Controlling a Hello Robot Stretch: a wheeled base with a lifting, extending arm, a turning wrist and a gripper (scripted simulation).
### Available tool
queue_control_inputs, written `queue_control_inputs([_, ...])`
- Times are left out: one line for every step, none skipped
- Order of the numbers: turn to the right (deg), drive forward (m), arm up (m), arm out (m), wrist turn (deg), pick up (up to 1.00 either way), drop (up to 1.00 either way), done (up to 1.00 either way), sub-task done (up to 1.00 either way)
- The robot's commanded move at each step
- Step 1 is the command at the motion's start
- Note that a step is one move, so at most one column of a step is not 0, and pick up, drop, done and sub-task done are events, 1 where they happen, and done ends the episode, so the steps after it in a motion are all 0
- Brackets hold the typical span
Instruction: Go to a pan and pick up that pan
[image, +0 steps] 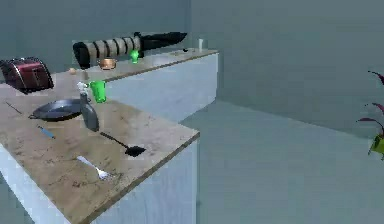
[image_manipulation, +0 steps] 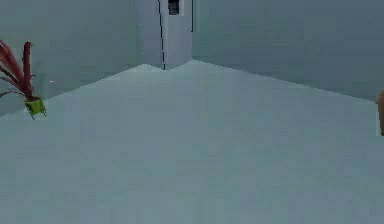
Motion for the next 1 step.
queue_control_inputs([-45.0,0.00,0.00,0.00,0.0,0.00,0.00,0.00,0.00])
